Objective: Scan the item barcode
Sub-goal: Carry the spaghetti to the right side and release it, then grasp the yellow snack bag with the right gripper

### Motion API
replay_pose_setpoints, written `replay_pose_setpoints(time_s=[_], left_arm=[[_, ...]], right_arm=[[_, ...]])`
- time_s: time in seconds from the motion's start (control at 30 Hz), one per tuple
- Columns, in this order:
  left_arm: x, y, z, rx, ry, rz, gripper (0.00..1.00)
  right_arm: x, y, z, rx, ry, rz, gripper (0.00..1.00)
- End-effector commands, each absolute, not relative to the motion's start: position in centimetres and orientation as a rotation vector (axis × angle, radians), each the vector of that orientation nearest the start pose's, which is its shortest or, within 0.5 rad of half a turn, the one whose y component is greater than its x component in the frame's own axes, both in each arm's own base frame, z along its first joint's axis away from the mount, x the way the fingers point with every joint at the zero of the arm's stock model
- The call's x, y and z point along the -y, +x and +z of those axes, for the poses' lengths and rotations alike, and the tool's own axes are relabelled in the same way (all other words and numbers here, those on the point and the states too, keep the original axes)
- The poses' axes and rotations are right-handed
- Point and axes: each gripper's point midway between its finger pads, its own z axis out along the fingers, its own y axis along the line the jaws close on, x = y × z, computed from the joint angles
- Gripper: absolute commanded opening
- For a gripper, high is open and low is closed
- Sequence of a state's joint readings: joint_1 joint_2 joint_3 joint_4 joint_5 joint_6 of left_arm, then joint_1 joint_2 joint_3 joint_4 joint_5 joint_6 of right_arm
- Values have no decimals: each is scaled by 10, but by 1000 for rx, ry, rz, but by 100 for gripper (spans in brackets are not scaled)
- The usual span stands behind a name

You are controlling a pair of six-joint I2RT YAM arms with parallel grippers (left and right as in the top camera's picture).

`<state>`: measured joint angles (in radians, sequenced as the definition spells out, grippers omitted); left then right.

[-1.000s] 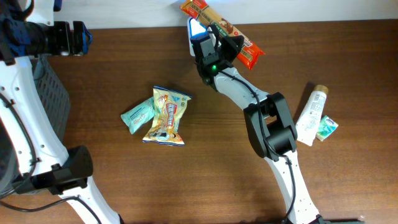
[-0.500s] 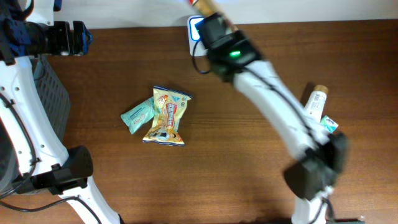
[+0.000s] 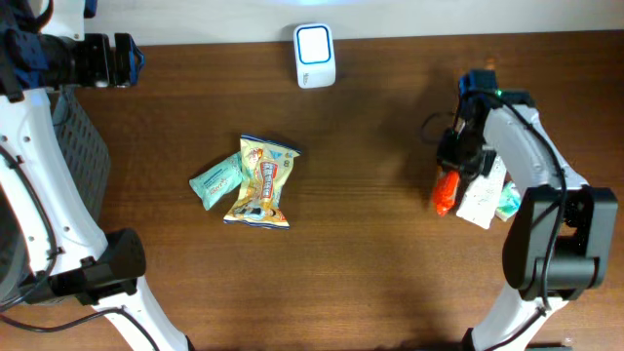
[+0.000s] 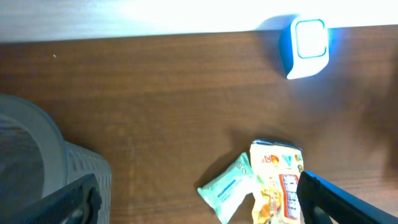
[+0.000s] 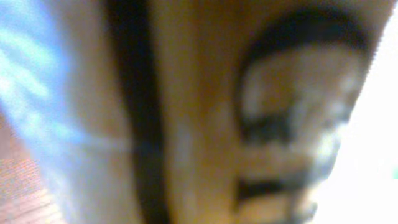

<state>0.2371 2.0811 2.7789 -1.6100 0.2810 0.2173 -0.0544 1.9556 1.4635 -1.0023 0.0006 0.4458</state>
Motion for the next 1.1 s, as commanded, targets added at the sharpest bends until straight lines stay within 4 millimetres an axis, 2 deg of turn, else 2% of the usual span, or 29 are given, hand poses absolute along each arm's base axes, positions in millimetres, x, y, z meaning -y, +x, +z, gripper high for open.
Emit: replay_pose_setpoints(time_s=[0.0, 0.03, 0.07, 0.2, 0.33, 0.43, 0.5, 0.6, 0.67, 0.77, 0.87, 0.93, 1.0, 1.03, 1.07], left_arm=[[-57, 441, 363, -2424, 103, -150, 99], [-57, 441, 363, -2424, 104, -150, 99], [-57, 441, 363, -2425, 103, -151, 99], [-57, 441, 363, -2424, 104, -150, 99], [-57, 441, 363, -2424, 104, -150, 99], [-57, 441, 363, -2424, 103, -150, 99], [-57, 441, 363, -2424, 104, -150, 99], [-57, 441, 363, -2424, 104, -150, 99], [-57, 441, 363, -2424, 104, -150, 99], [-57, 441, 363, -2424, 103, -150, 99], [-57, 441, 363, -2424, 104, -150, 99], [-57, 441, 363, -2424, 103, -150, 99], [-57, 441, 363, -2424, 104, -150, 99], [-57, 441, 363, -2424, 104, -150, 99], [-57, 441, 363, -2424, 104, -150, 99]], right_arm=[[31, 378, 36, -2903, 868, 134, 4], [37, 372, 30, -2909, 895, 127, 5], [45, 366, 27, -2913, 926, 96, 11], [63, 361, 34, -2923, 953, 65, 33], [69, 377, 83, -2929, 851, 64, 52], [71, 385, 127, -2929, 754, 62, 80], [63, 386, 149, -2938, 683, 130, 80], [23, 396, 162, -2922, 535, 434, 78], [-25, 408, 164, -2881, 358, 648, 77], [-95, 415, 153, -2859, 154, 745, 75], [-167, 408, 134, -2848, -2, 796, 71], [-218, 395, 121, -2825, -127, 835, 66], [-257, 384, 115, -2789, -214, 875, 65], [-289, 372, 112, -2748, -322, 890, 64], [-306, 366, 112, -2719, -384, 871, 64]])
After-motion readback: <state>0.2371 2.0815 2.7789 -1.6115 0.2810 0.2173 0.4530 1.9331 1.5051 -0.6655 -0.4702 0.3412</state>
